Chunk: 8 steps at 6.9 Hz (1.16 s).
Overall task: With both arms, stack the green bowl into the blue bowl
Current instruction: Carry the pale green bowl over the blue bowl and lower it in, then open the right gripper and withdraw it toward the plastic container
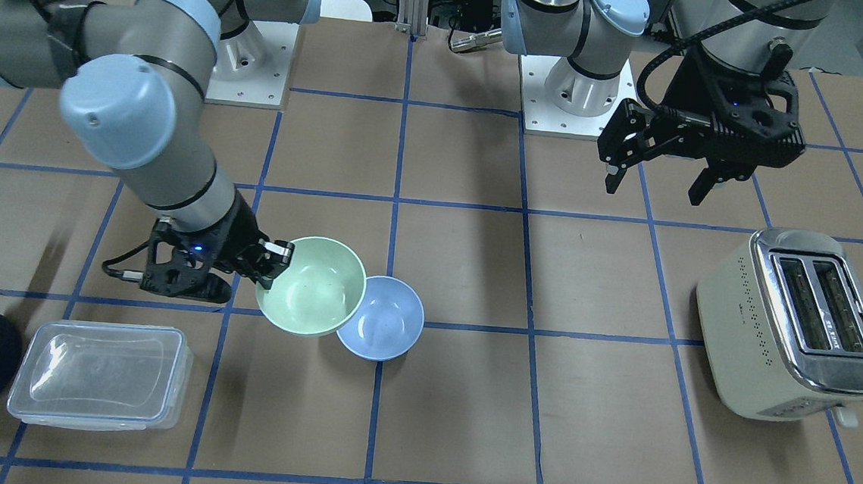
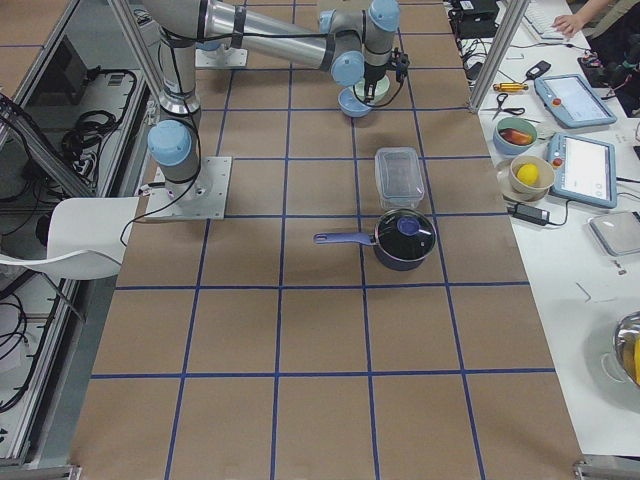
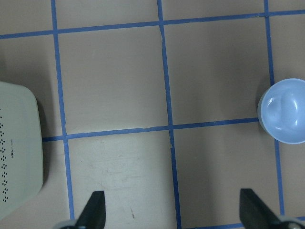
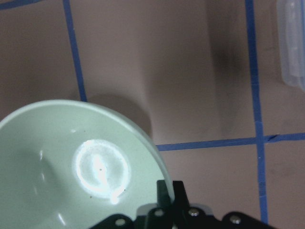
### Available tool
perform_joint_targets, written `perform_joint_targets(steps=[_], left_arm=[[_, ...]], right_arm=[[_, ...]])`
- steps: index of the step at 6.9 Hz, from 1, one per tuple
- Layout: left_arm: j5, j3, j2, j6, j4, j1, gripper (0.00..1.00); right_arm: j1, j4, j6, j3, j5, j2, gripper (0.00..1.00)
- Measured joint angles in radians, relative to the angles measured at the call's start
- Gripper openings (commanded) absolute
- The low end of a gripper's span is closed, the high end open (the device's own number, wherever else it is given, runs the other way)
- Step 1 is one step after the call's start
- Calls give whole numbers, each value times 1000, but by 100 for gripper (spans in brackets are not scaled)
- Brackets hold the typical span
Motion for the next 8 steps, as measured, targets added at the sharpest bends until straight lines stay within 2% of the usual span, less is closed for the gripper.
perform_joint_targets(steps=[2, 4, 5, 6, 7, 8], left_arm=[[33, 5, 11, -4, -9, 4, 100], [32, 5, 13, -14, -11, 4, 100], [28, 5, 11, -26, -9, 2, 100], [25, 7, 8, -34, -6, 2, 100], [23, 7, 7, -37, -5, 1, 100], [22, 7, 6, -39, -5, 1, 100]], right_arm=[[91, -75, 62, 45, -26, 23, 0], [108, -197, 73, 104, -34, 52, 0], [110, -223, 74, 114, -34, 64, 0], [110, -232, 75, 118, -33, 76, 6], [111, -235, 75, 119, -32, 86, 86], [111, -236, 74, 120, -31, 90, 100]])
